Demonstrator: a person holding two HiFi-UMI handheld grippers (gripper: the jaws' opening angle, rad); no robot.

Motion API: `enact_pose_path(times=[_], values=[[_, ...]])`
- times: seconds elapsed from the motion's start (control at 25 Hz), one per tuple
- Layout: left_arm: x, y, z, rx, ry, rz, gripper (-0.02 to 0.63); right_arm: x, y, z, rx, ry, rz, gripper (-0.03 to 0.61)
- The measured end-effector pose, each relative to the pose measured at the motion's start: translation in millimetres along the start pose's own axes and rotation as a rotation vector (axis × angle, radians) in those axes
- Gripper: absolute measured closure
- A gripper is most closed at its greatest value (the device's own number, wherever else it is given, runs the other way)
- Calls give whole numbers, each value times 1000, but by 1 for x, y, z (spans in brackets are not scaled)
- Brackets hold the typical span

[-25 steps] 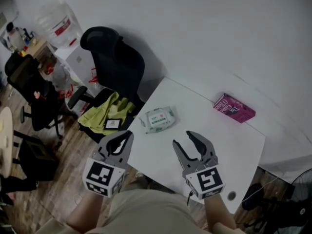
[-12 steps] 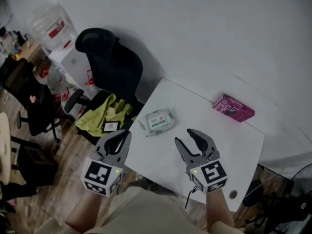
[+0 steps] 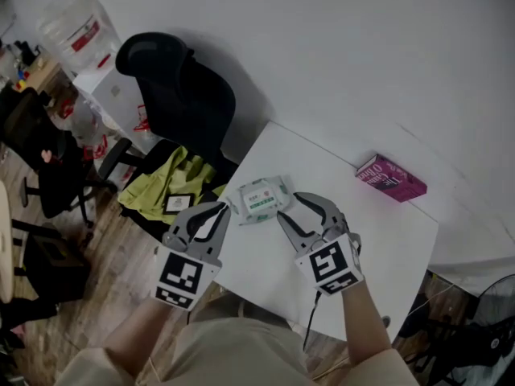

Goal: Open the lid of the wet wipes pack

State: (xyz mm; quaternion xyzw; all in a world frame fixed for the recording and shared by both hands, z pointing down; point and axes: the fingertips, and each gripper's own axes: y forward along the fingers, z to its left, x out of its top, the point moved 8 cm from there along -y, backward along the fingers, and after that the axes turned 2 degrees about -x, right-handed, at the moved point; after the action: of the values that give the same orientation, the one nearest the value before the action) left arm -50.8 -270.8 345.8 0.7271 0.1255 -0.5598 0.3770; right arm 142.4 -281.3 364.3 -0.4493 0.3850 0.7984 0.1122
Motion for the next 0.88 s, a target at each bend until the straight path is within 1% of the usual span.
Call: enact_pose_path(times=[0.16, 0.28, 0.48, 0.68, 0.8, 0.88], values=[[-26, 28, 3, -28, -26, 48, 583, -20, 38, 5, 43, -66, 62, 383], [-49, 48, 7, -50, -46, 88, 583, -40, 65, 5, 57, -53, 96, 385], [-98, 77, 6, -95, -67, 161, 583, -84, 105, 16, 86, -47, 170, 391], [-143, 103, 5, -111, -96, 207, 583, -116, 135, 26, 117, -114, 222, 394], [-169, 115, 4, -99, -89, 228, 583, -130, 147, 33, 119, -144, 236, 394], [-185, 122, 4, -98, -102, 246, 583, -137, 153, 36, 127, -159, 246, 394]])
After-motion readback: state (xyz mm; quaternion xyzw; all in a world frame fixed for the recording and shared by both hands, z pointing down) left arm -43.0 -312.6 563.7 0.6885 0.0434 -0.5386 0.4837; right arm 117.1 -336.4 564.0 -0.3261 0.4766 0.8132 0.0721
